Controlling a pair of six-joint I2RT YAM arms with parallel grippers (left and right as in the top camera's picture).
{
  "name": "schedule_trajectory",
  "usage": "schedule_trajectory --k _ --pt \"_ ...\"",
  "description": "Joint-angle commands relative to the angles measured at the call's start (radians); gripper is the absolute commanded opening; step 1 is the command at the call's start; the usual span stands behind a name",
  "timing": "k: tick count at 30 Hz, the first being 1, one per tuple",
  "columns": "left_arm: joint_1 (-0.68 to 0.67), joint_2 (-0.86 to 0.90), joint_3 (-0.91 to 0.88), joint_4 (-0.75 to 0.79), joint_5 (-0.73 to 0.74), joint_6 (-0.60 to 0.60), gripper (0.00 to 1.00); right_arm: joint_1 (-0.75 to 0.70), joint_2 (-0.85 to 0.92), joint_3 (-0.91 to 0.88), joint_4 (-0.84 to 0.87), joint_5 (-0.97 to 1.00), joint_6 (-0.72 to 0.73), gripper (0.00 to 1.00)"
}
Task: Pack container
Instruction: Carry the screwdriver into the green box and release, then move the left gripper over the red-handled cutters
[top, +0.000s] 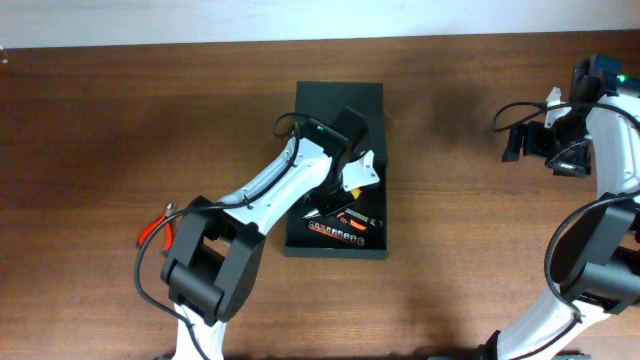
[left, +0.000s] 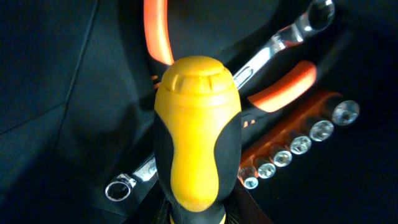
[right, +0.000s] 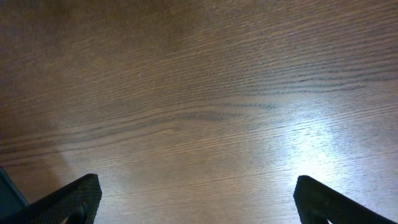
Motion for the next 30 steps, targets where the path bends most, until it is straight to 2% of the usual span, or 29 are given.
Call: schedule_trajectory --k 1,2,4,5,6,11,15,16,19,25,30 --pt "0.008 -0.005 0.006 0.006 0.011 0.023 0.32 0.002 0.006 -0.003 -0.007 -0.009 -0.001 0.99" --pt "0.007 -0.006 0.013 0.002 0.006 0.023 0.33 0.002 0.006 -0.003 -0.007 -0.009 -0.001 0.99" --pt "0.008 -0.011 0.027 -0.01 -0.008 0.011 0.62 0.002 0.006 -0.003 -0.007 -0.009 -0.001 0.99" --pt "0.008 -0.015 0.039 -0.014 -0.031 -0.02 0.72 0.002 0.006 -0.003 -0.008 -0.009 -0.001 0.99" --pt "0.008 -0.021 0.056 -0.024 -0.059 -0.046 0.75 0.002 0.006 -0.003 -0.007 -0.009 -0.001 0.99" --pt "0.013 -0.085 0.2 -0.131 -0.166 -0.097 0.78 0.002 0.006 -0.003 -0.007 -0.009 -0.001 0.99" --pt "0.061 -0.179 0.32 -0.22 -0.248 -0.2 0.87 0.002 0.006 -0.003 -0.006 -0.009 -0.001 0.99" --pt "0.082 -0.203 0.335 -0.237 -0.253 -0.22 0.93 0.002 0.006 -0.003 -0.006 -0.009 -0.001 0.99" --pt "0.191 -0.296 0.347 -0.285 -0.253 -0.301 0.99 0.002 0.006 -0.003 -0.006 -0.009 -0.001 0.99" --pt "0.463 -0.396 0.346 -0.38 -0.252 -0.558 0.99 0.002 0.006 -0.003 -0.003 -0.009 -0.001 0.99" --pt "0.609 -0.4 0.277 -0.454 -0.259 -0.565 0.99 0.002 0.006 -0.003 0.002 -0.009 -0.001 0.99"
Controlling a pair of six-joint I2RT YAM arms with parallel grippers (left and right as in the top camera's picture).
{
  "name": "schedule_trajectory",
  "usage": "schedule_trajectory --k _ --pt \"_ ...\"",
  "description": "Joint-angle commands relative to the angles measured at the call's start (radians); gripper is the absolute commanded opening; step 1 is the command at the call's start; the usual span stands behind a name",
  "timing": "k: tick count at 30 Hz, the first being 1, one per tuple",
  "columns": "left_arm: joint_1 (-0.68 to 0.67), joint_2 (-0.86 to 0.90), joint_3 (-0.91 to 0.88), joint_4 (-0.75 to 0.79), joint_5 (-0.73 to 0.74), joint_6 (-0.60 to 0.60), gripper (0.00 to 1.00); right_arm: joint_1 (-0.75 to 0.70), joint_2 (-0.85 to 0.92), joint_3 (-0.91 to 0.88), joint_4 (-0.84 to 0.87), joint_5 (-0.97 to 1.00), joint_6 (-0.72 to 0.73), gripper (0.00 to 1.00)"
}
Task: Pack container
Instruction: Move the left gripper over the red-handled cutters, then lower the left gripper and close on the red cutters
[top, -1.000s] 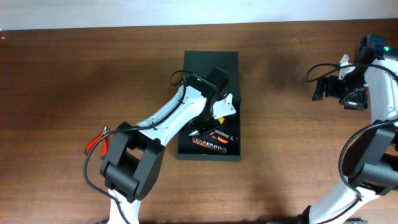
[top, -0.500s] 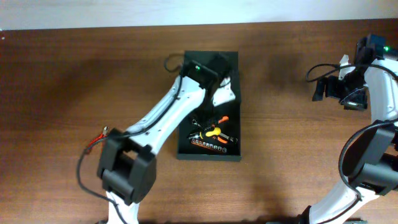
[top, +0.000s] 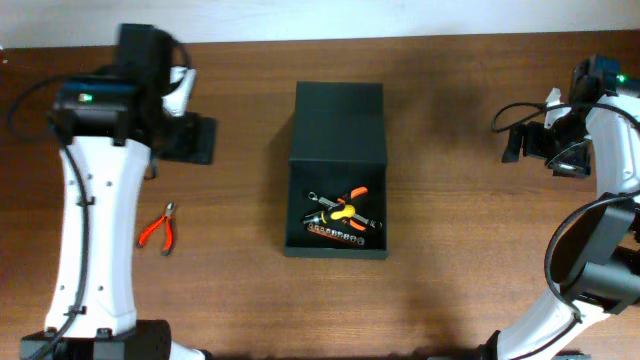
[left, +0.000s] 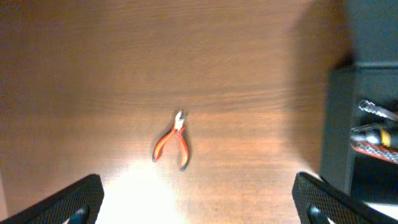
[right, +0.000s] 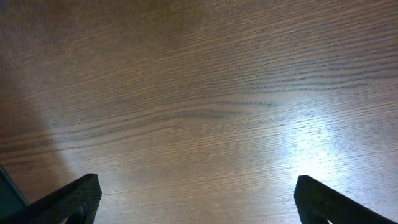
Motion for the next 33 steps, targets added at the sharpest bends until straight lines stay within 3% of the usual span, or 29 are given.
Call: schedule_trajectory --k 1,7,13,23,33 --pt "0.051 0.004 -0.098 0.006 -0.006 -0.05 0.99 0.002 0.006 -0.003 0.006 -0.009 0.0 0.99" --pt "0.063 -0.015 -0.441 0.207 -0.006 -0.051 0.99 0.002 0.006 -0.003 0.0 -0.009 0.0 0.99" --pt "0.098 -0.017 -0.646 0.359 0.003 -0.051 0.99 0.002 0.006 -0.003 -0.006 -0.009 0.0 0.99" --pt "0.224 -0.017 -0.842 0.516 0.105 -0.046 0.99 0.003 0.006 -0.003 -0.019 -0.009 0.0 0.99" --pt "0.23 -0.014 -0.97 0.662 0.107 -0.048 0.99 0.003 0.006 -0.003 -0.031 -0.009 0.0 0.99"
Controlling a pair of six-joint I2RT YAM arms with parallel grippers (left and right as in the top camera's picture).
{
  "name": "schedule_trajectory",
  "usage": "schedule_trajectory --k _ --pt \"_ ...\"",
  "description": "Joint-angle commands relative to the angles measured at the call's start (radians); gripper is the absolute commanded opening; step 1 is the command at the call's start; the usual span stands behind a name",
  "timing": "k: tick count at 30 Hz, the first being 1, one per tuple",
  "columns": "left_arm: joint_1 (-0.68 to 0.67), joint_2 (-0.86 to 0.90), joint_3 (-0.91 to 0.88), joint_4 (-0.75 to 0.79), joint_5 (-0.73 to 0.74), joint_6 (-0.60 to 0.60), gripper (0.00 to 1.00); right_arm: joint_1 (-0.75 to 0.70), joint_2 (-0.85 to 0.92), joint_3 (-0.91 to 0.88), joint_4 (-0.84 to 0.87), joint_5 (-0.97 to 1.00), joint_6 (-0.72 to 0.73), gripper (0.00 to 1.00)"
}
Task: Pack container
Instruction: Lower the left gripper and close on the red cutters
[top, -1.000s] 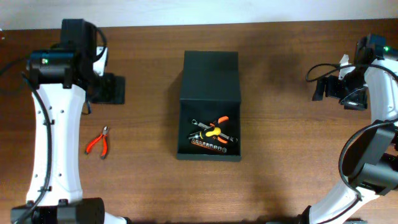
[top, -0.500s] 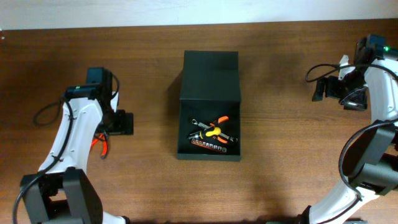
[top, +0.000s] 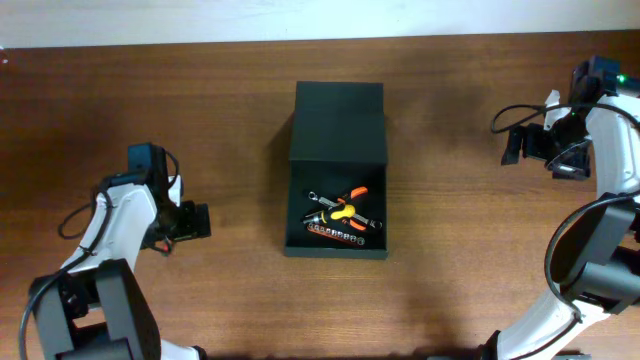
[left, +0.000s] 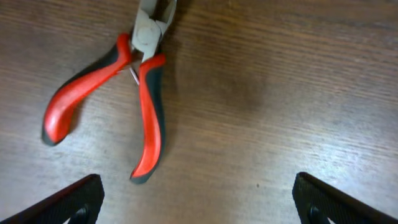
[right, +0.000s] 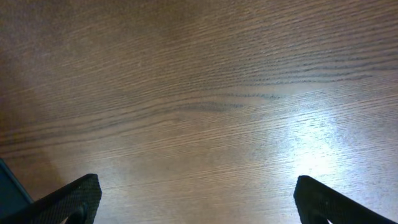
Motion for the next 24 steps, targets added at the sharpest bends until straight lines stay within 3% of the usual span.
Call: schedule_trajectory --k 1,8,24 --pt "0.004 -0.01 -0.058 0.075 0.015 -0.006 0.99 0.002 0.006 -0.002 -0.01 -0.006 0.0 0.99" --pt "0.004 -0.008 -0.074 0.162 0.015 -0.006 0.99 0.002 0.006 -0.002 -0.011 -0.005 0.0 0.99" --pt "0.033 0.08 -0.074 0.199 0.008 -0.006 0.99 0.002 0.006 -0.002 -0.03 0.002 -0.018 0.99"
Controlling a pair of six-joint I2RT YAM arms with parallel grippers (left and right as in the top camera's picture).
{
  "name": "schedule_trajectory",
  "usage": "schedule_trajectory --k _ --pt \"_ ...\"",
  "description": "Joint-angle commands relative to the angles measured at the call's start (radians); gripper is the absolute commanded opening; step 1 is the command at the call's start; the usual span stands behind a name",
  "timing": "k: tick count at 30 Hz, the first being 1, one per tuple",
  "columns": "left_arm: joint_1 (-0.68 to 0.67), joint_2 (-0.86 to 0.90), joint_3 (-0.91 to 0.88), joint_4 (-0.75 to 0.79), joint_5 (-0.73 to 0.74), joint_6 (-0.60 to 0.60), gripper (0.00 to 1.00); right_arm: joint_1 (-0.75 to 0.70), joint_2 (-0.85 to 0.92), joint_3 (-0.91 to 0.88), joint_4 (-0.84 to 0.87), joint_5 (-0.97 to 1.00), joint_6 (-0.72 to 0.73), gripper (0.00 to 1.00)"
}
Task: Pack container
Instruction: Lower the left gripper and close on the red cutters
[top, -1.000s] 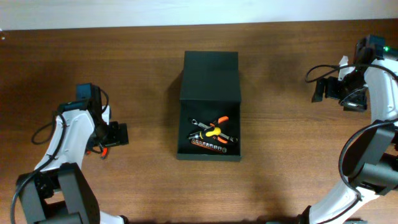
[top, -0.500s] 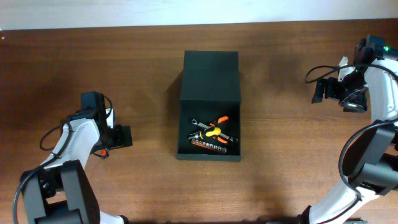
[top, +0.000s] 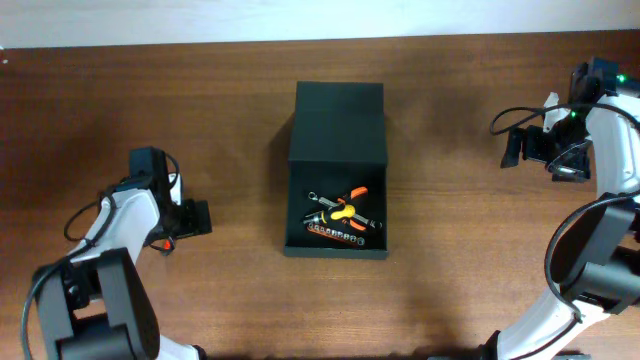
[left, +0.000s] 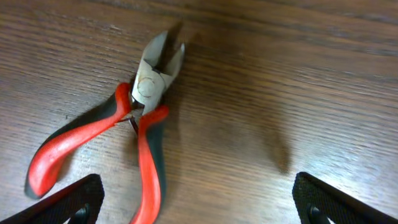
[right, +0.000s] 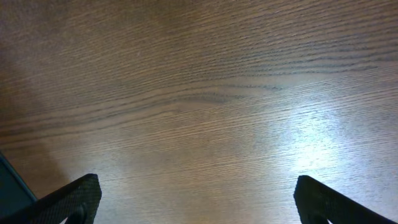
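The black box (top: 337, 110) lies open mid-table; its tray holds a yellow-handled screwdriver (top: 343, 211), a wrench, orange pliers and a row of sockets (top: 340, 234). Red-handled cutters (left: 134, 146) lie on the wood at the left, mostly hidden under my left arm in the overhead view. My left gripper (left: 198, 208) is open low over them, one handle between its fingertips (left: 68, 199). My right gripper (right: 196, 208) is open over bare wood at the far right.
The box's raised lid (top: 339, 125) stands at the far side of the tray. The right arm (top: 575, 130) hangs at the table's right edge. Brown wood table (top: 470, 270) surrounds the box.
My left gripper has shifted slightly so the cutters sit lower and more central in its view, one handle now between the open fingertips. The right arm is unchanged.
My left gripper was in the box with the yellow screwdriver handle right against its camera. Then the screwdriver lay in the tray and the arm stood high at the left over the cutters. It then hung low beside them, and now stands open over them.
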Motion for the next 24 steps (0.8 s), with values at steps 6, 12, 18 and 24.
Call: schedule_trajectory --k 6,12,18,24 --pt "0.025 0.084 -0.006 0.022 0.003 -0.006 0.99 0.002 0.006 -0.002 -0.004 0.002 -0.01 0.99" --pt "0.025 0.101 -0.006 0.018 0.002 -0.006 0.98 0.002 0.006 -0.002 -0.008 0.002 -0.01 0.99" --pt "0.025 0.102 -0.006 0.032 -0.001 -0.006 0.79 0.002 0.006 -0.002 -0.017 0.002 -0.01 0.99" --pt "0.025 0.116 -0.006 0.034 -0.001 -0.006 0.8 0.002 0.006 -0.002 -0.027 0.002 -0.01 0.99"
